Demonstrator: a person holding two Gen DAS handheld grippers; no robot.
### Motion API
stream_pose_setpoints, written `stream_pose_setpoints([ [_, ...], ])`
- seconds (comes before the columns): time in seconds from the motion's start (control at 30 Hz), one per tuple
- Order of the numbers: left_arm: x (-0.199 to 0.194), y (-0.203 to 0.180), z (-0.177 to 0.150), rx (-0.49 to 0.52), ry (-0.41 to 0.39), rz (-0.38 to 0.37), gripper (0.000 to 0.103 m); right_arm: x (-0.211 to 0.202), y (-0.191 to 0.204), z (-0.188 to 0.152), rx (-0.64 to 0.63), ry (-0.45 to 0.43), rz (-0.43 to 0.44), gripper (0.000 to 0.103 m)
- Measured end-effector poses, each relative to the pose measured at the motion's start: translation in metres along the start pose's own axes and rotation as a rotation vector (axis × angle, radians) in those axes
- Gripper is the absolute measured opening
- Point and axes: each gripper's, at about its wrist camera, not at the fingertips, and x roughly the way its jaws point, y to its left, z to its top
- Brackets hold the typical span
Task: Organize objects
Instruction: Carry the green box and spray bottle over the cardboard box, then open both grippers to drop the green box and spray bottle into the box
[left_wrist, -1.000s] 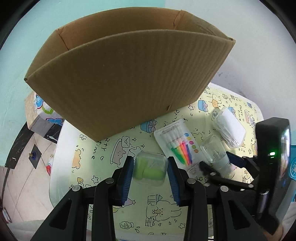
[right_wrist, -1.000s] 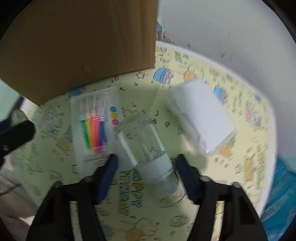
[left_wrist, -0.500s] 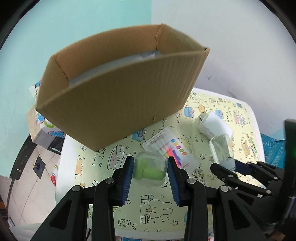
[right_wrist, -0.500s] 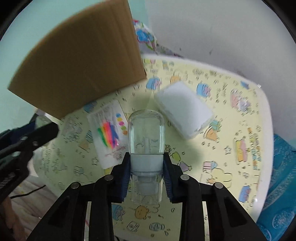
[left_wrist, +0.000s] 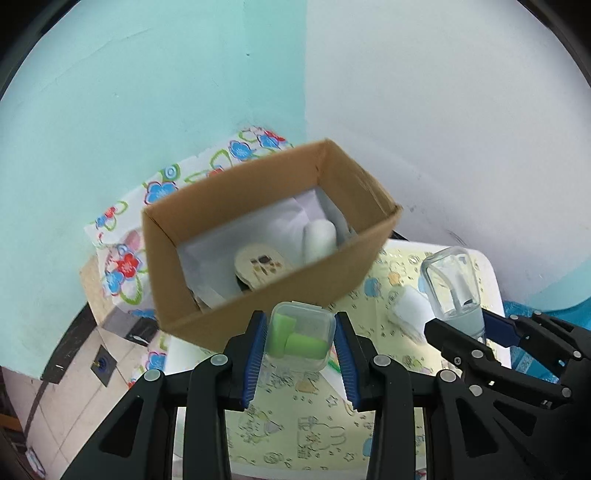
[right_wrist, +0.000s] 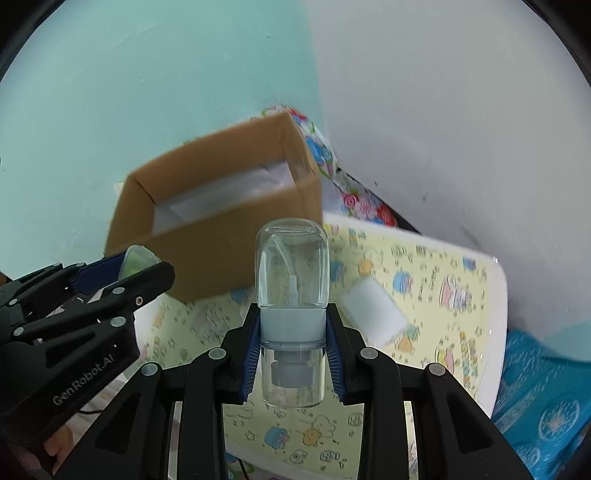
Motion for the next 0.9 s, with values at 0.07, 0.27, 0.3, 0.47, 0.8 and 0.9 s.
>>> stream_pose_setpoints([
  [0.07,-0.001,0.005,0.009,0.008,-0.01,0.008,0.037,-0.003,0.006,0.011,-0.01,-0.011,-0.004,0.034],
  [0.27,0.005,0.024,0.039,0.0,-0.021,0.002,0.037,0.003,0.019,0.04,-0.019,-0.028,-0.008,0.034],
  [0.3,0.007,0.028,0.044,-0.003,-0.019,-0.001,0.037,0.005,0.02,0.045,-0.021,-0.029,-0.01,0.034],
  [0.47,0.021,0.044,0.071,-0.006,-0.035,0.007,0.037,0.012,0.03,0.069,-0.023,-0.054,-0.018,0.034],
  [0.8,0.07,0.071,0.084,-0.031,0.041,0.026,0.037,0.038,0.044,0.097,-0.029,-0.045,-0.046,0.034],
  [0.9,0.073,0.065,0.084,-0.018,0.041,0.023,0.038,0.046,0.044,0.101,-0.019,-0.035,-0.043,0.034],
])
